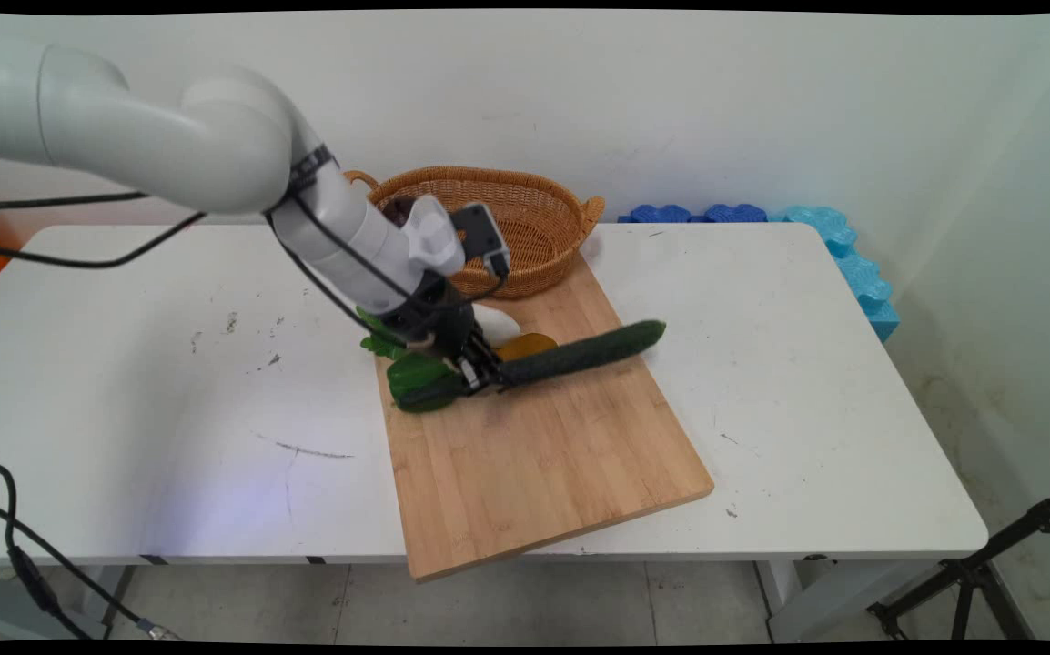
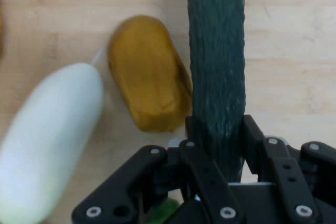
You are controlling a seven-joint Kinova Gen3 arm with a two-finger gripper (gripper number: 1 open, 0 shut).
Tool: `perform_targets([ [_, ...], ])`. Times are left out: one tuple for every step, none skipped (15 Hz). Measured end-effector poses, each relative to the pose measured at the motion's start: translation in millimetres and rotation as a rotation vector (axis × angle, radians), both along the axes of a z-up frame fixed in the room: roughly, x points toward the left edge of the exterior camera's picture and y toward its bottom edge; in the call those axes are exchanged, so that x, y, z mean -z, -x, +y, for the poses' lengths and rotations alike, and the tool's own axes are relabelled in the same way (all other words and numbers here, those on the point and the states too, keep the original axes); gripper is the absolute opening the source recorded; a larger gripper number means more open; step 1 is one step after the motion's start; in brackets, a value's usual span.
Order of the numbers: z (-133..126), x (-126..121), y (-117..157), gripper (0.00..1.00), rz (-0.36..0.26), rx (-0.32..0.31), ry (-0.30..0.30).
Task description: Place the picked object in the vegetable basket
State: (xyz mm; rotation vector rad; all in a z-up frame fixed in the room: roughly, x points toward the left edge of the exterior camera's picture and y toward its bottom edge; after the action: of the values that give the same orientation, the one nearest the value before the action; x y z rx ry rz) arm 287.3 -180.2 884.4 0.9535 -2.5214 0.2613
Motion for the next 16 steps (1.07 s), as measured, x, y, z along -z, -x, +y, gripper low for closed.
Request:
perform_targets([
  [-4.3, -7.0, -0.1, 0.0, -0.001, 0.002, 0.011],
  [-8.9, -14.0, 0.1, 0.0, -0.002, 0.006, 0.023],
  [-12.7, -20.0, -0.1, 0.0, -0.003, 0.009, 0.033],
  [-17.3, -27.1, -0.8, 0.0, -0.005, 0.013, 0.044],
  [-22.0, -34.1, -1.8, 0.0, -0.008, 0.019, 0.056],
  [-26.0, -40.1, -3.0, 0.0, -0.011, 0.024, 0.066],
  [-28.8, -44.1, -4.2, 0.0, -0.014, 0.028, 0.072],
  [-33.0, -49.8, -6.1, 0.0, -0.02, 0.033, 0.082],
  [-36.0, -53.6, -7.6, 0.0, -0.024, 0.037, 0.089],
  [-40.6, -59.3, -10.4, 0.0, -0.031, 0.042, 0.099],
  [-45.8, -65.5, -14.4, 0.0, -0.041, 0.047, 0.111],
  [-50.9, -71.5, -19.0, 0.0, -0.053, 0.053, 0.122],
  [-55.3, -76.6, -23.3, 0.0, -0.063, 0.057, 0.131],
  [-58.1, -79.6, -26.6, 0.0, -0.072, 0.061, 0.137],
  [-62.2, -84.1, -31.8, 0.0, -0.085, 0.066, 0.145],
  [-65.1, -86.9, -35.7, 0.0, -0.094, 0.069, 0.15],
])
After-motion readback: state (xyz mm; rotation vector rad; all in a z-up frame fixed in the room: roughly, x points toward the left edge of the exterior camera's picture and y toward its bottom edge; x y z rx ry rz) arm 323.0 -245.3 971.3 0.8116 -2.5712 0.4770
